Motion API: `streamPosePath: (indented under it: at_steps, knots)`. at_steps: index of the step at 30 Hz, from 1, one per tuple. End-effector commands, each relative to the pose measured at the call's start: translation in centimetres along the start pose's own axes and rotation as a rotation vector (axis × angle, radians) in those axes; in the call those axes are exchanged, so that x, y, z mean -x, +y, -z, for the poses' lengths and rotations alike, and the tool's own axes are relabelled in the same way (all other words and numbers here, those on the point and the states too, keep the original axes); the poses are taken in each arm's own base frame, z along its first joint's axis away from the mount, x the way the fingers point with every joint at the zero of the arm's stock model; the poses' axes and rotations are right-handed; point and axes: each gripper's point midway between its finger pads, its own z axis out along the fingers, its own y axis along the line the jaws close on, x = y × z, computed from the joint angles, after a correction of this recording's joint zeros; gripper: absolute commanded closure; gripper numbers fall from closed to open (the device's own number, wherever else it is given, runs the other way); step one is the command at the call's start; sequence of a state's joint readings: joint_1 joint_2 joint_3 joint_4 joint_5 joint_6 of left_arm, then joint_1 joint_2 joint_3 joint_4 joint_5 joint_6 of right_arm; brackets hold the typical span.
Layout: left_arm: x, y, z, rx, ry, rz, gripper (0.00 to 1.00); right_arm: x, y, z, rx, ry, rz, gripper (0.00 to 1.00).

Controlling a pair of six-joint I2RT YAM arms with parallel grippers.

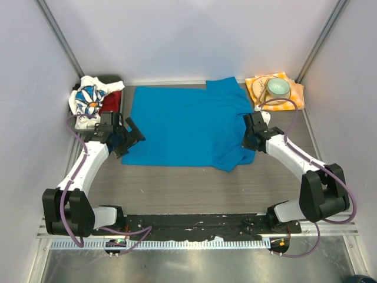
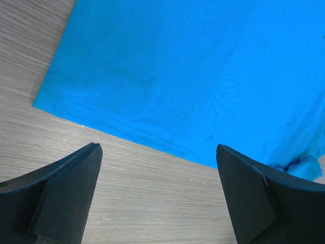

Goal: Fold and stack the t-shirts

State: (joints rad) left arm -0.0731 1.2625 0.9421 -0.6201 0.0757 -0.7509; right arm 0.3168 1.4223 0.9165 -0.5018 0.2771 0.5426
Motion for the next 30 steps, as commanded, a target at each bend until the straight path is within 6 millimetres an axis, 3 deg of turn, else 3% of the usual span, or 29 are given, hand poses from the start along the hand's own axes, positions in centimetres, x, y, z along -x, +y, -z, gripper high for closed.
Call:
streamPosePath:
  at_steps: [1,6,9,14,22,30]
  knots:
    - [0.6,-1.1,0.4,-0.052,-0.030,-0.018,0.00,1.6,-0.3,1.9,-0.008,-0.053,0.012,0.99]
    - [0.7,-1.1,0.6,-0.054,-0.035,-0.020,0.00,2.1,0.1,3.3,0.025,-0.082,0.005,0.99]
    - [0.6,-1.1,0.5,-0.056,-0.033,-0.020,0.00,1.7,0.3,3.1,0.025,-0.057,0.026,0.70]
    - [0.5,-1.2,0.3,-0.058,-0.023,-0.016,0.00,0.3,0.8,1.0,0.029,-0.006,0.035,0.57]
    - [0.5,-1.0,0.1,-0.043,-0.020,-0.023,0.00,-0.8,1.7,-2.3,0.024,0.036,0.038,0.57]
    - [0.5,-0.8,0.1,-0.036,-0.019,-0.025,0.00,-1.7,2.0,-3.8,0.025,0.060,0.047,0.58]
